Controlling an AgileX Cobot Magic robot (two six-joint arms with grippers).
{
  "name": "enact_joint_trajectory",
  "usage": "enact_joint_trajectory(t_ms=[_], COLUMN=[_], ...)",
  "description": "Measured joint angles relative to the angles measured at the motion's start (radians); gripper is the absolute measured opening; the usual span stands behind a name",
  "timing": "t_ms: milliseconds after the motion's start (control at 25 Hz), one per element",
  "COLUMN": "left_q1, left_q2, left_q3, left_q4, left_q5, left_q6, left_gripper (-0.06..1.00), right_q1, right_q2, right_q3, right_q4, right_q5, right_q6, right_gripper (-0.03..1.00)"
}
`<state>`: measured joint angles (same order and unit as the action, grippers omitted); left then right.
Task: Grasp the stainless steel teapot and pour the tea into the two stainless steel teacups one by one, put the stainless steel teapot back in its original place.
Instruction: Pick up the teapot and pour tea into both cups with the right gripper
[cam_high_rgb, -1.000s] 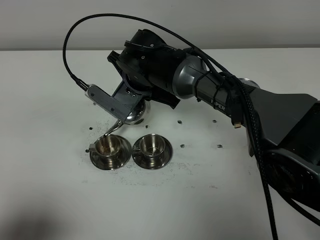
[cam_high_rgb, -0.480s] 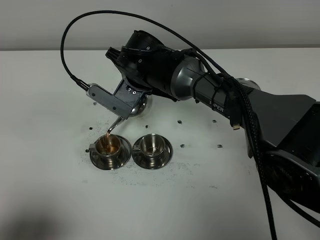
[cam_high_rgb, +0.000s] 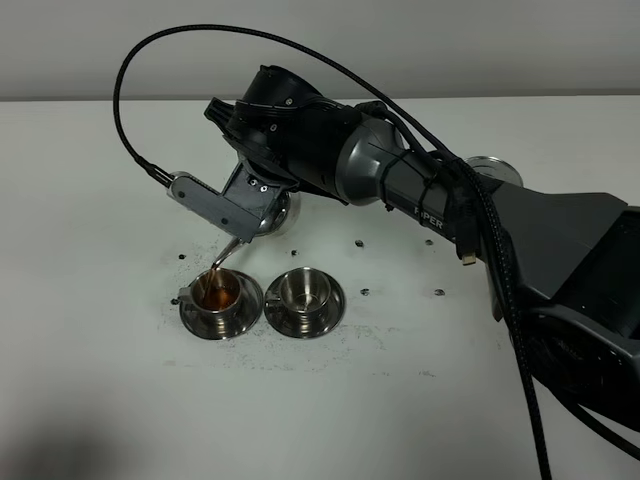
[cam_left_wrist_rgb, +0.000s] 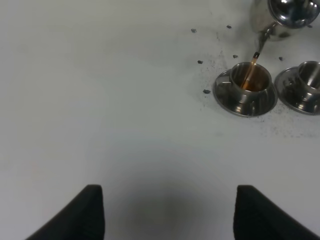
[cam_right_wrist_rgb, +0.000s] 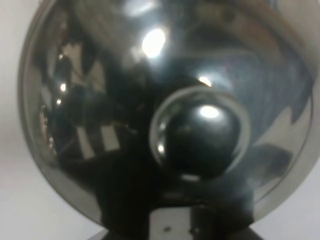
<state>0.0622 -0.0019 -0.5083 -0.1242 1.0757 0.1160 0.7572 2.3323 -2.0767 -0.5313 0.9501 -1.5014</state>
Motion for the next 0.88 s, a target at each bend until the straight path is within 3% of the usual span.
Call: enact_joint_trajectory(t_ms=[880], left_q1=[0.0], left_q2=[0.0], left_q3=[0.0], left_q4=[0.0], left_q5=[0.0], left_q6=[0.0], left_gripper=[0.54], right_q1=[0.022], right_q2=[0.0], right_q3=[0.0], right_q4=[-0.038], right_q5=[0.007], right_q6=[0.015], right_gripper=[0.17])
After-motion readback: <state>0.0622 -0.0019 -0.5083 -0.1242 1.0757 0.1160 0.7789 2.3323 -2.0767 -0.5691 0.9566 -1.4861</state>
